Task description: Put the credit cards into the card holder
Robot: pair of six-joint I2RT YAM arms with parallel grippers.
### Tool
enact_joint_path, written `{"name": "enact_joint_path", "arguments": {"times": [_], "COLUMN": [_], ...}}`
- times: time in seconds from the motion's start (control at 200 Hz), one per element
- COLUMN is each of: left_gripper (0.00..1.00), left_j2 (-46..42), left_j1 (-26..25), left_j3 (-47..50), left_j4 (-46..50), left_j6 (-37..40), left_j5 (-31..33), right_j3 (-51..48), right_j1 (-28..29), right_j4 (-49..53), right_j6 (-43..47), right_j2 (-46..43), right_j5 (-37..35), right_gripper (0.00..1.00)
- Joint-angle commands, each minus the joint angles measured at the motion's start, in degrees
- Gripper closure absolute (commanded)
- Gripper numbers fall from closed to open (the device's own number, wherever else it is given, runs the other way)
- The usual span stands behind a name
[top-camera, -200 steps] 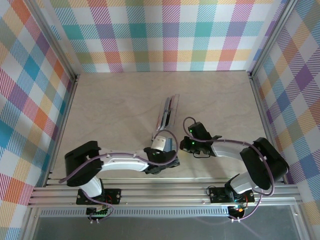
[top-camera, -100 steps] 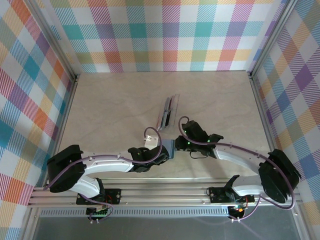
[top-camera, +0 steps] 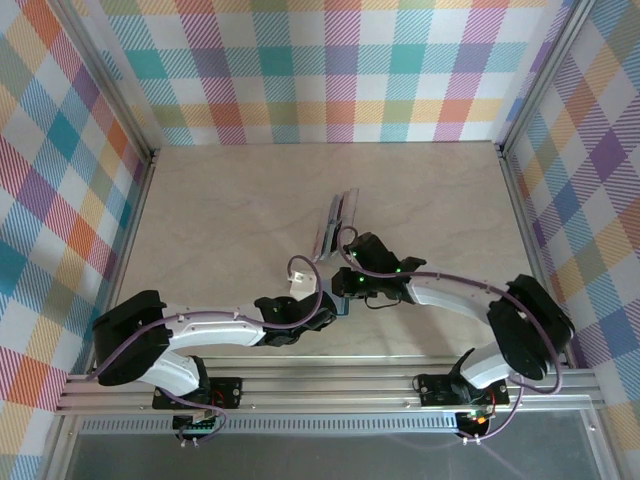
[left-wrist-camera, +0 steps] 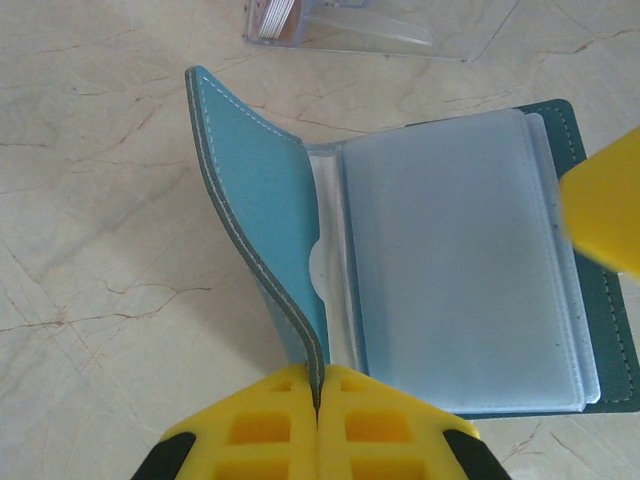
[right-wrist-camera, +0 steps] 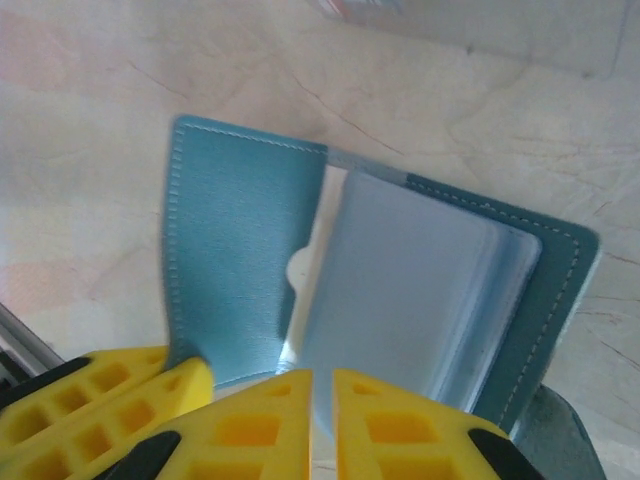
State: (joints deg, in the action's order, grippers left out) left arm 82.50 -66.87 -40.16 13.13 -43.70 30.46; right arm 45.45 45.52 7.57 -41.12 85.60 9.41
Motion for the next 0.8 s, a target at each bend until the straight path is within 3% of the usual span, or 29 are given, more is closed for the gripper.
{"name": "enact_joint_path", "arguments": {"times": [0.0, 0.27, 0.53, 0.795], "left_gripper": [1.0, 1.0, 0.65, 0.62], "left_j2": [-0.5, 0.3, 3.7, 9.2], "left_j1": [-0.3, -0.4, -0.1, 1.0], "left_j3": [1.7, 2.8, 0.7, 0.1], "left_j4": [-0.9, 5.0, 10.0, 8.7], "left_j6": [0.0, -4.1, -7.1, -7.4], "left_j5": [-2.6, 2.5, 6.7, 5.1], "right_j3": [-0.2, -2.3, -1.8, 1.6], "right_j1": [0.3, 0.3, 0.3, 1.7], "right_j4": [-5.6, -5.8, -1.6, 6.2], "right_j6": [0.5, 0.1, 2.6, 6.2], "right_j2": [4.3, 9.3, 8.5, 5.2], "right_j5": [3.4, 0.5, -2.4, -8.8], "right_gripper": [0.87, 0.9, 0.86, 0.74]}}
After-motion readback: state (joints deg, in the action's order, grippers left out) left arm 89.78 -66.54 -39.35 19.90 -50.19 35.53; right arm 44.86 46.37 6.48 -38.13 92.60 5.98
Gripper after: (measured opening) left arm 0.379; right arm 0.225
